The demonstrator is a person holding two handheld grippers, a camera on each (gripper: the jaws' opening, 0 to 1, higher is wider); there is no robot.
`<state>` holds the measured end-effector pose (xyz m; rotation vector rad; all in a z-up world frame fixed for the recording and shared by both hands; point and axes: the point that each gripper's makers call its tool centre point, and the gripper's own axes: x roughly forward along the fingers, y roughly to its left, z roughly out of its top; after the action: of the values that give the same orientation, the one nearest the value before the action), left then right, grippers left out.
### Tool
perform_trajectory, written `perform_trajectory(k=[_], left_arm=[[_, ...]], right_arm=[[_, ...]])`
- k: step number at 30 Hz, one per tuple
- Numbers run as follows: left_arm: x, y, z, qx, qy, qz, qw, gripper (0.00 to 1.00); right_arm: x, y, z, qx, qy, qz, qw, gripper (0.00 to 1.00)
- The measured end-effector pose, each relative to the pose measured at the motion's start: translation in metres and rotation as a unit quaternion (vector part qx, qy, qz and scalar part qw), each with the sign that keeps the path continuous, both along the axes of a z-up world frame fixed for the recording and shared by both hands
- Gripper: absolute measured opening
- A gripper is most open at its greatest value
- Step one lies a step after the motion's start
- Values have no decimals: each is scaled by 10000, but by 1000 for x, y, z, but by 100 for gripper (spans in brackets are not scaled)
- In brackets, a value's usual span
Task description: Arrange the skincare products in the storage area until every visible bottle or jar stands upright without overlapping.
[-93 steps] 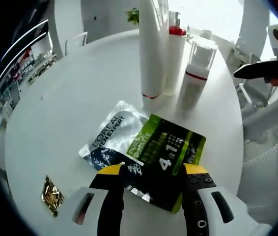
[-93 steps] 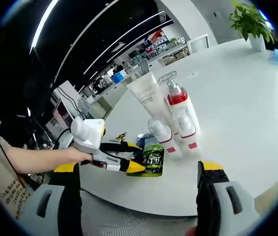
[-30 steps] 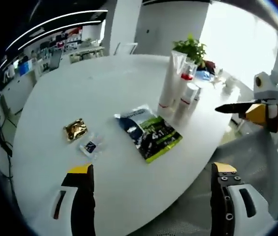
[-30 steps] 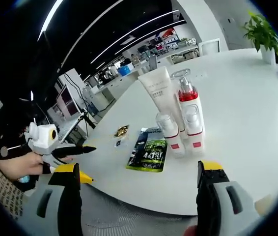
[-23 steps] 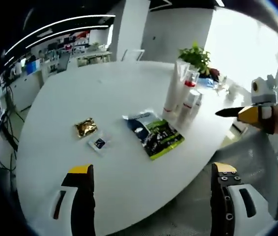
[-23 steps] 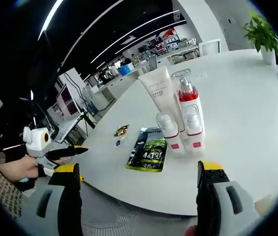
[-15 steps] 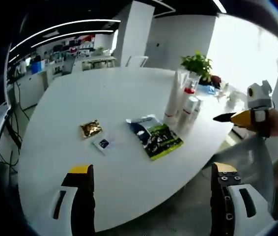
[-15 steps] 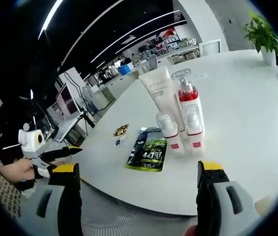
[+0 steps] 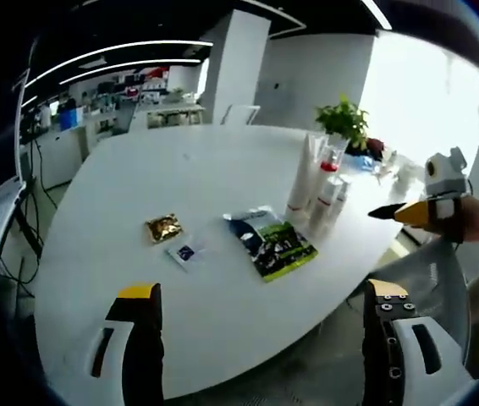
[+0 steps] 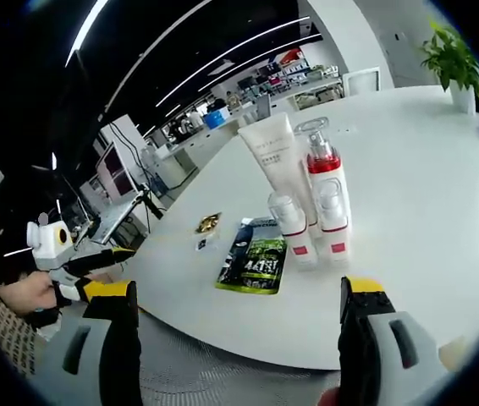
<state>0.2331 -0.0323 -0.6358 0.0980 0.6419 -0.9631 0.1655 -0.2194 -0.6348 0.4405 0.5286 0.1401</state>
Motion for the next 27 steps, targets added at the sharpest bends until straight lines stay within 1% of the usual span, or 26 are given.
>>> perform_trajectory(k=[11, 16, 23, 27], left_arm=[[3, 0, -3, 53, 43, 66, 10000, 97], [6, 0, -6, 73, 108, 131, 9998, 97], [23, -4, -10, 170, 178, 400, 9989, 96], [32, -8, -16, 208, 313, 644, 9972, 95]], right_arm=[[0, 1, -1, 16, 33, 33, 10000, 100], [0, 2, -2, 19, 52, 54, 10000, 100], [0, 2, -3, 31, 80, 52, 9999, 100], [0, 2, -3, 46, 104, 53, 9999, 100]])
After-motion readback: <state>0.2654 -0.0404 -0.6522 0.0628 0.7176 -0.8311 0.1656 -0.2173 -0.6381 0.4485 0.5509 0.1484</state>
